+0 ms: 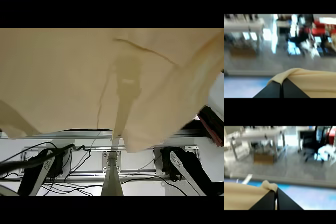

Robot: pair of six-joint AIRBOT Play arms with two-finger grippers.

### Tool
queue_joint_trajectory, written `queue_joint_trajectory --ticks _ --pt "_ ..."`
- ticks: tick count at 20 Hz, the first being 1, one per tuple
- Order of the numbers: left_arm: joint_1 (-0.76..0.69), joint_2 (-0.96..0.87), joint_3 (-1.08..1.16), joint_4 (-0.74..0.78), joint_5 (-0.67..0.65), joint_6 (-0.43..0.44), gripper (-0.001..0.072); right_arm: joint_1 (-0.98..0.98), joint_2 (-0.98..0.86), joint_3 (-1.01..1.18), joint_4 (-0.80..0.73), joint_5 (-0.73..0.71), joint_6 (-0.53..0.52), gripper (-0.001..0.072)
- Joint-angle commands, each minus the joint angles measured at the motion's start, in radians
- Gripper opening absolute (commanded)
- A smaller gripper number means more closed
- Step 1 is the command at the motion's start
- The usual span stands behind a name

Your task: Fold the clothes and pants, and hang the long-sleeved shirts on hangers.

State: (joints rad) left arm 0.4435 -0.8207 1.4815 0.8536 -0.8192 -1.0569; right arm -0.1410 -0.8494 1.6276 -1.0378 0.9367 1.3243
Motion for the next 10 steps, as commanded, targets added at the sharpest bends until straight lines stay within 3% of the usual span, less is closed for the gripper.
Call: queue_joint_trajectory --ticks 1,3,5,10 --pt "-0.022 -0.234 0.001 0.003 -0.343 -0.029 0.0014 0.000 -0.202 -0.022 -0.014 0.197 0.026 0.0011" --pt "-0.056 -0.412 0.001 0.003 -0.386 -0.029 0.0014 0.000 -0.351 -0.047 -0.016 0.250 0.026 0.0011" --pt "-0.085 -0.573 0.001 0.002 -0.334 -0.029 0.0013 0.000 -0.498 -0.058 -0.016 0.230 0.029 0.0011" --pt "-0.150 -0.841 0.001 -0.127 -0.119 -0.028 0.0014 0.000 -0.767 -0.058 -0.008 0.029 0.029 0.0012"
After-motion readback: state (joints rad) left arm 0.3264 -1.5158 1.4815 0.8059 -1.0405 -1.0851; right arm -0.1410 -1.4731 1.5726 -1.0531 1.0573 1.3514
